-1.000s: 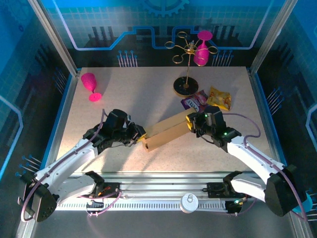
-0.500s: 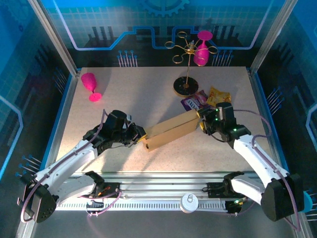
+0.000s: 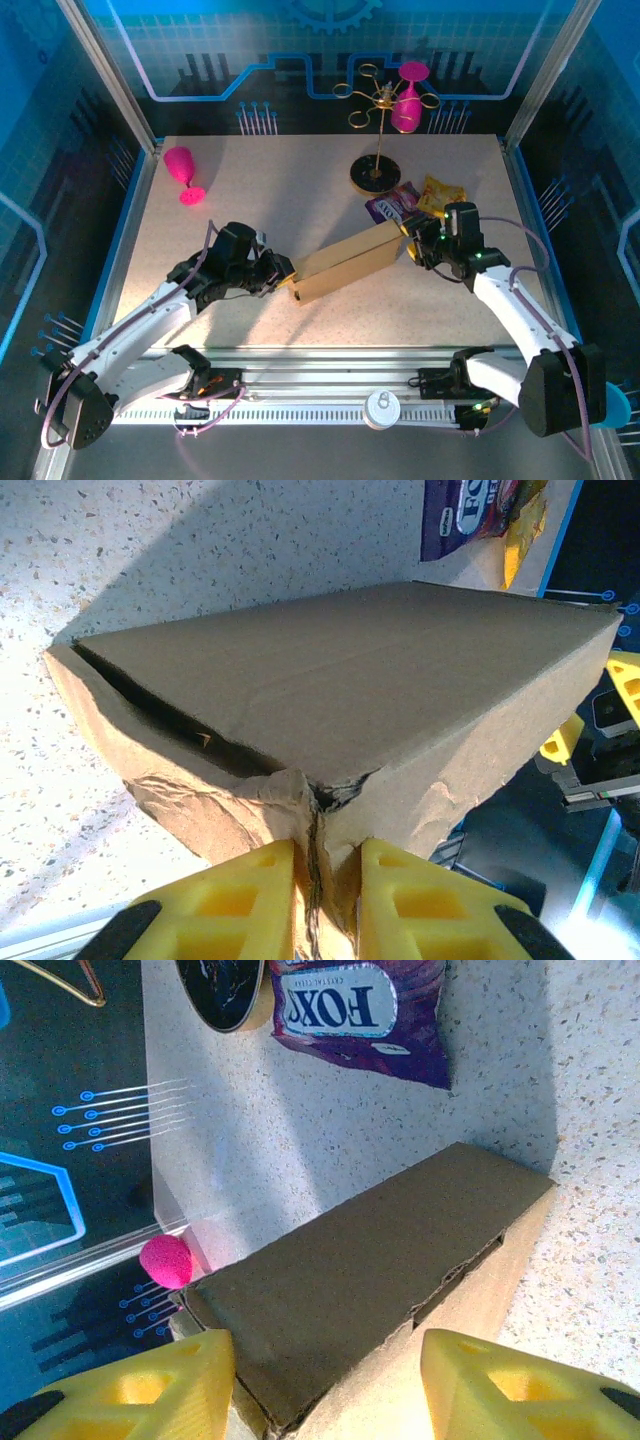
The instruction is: Fold the paper box
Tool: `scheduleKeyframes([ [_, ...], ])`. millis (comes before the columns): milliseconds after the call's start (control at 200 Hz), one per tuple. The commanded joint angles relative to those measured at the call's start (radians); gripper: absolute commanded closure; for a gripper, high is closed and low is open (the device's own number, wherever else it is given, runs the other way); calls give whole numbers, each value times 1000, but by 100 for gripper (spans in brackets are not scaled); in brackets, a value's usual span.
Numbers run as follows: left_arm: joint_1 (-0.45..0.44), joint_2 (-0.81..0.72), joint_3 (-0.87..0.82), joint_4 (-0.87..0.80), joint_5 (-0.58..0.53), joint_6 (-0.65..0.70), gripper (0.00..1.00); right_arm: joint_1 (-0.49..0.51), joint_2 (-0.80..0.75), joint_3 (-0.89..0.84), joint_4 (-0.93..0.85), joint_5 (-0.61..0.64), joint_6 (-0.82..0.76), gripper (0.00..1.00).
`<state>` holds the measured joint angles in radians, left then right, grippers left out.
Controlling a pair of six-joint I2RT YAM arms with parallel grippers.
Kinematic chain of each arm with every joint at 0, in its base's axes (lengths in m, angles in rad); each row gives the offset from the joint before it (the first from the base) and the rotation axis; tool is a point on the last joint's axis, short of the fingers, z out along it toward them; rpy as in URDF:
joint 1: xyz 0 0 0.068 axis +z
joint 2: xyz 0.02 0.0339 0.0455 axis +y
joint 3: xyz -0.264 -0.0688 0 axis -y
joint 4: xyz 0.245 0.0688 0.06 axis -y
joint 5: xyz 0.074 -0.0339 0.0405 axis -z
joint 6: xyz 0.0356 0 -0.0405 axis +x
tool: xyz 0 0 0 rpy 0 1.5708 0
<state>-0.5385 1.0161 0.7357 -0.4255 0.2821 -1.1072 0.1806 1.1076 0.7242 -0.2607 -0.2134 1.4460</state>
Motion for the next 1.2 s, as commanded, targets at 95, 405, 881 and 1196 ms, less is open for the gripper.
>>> scheduleKeyframes([
  [95,-84,80,56,-250,-91,110,81,18,17,32,-35,-29,-36,55],
  [405,-280,173,133,-385,-267,157,80,-56,-78,-41,-229,-12,-164,59],
  [881,-250,182,140,-382,-278,174,56,-55,-38,-113,-223,-30,-207,57],
  [1196,58,108,72,-272,-15,140,52,7,269,140,-199,-65,-666,48],
])
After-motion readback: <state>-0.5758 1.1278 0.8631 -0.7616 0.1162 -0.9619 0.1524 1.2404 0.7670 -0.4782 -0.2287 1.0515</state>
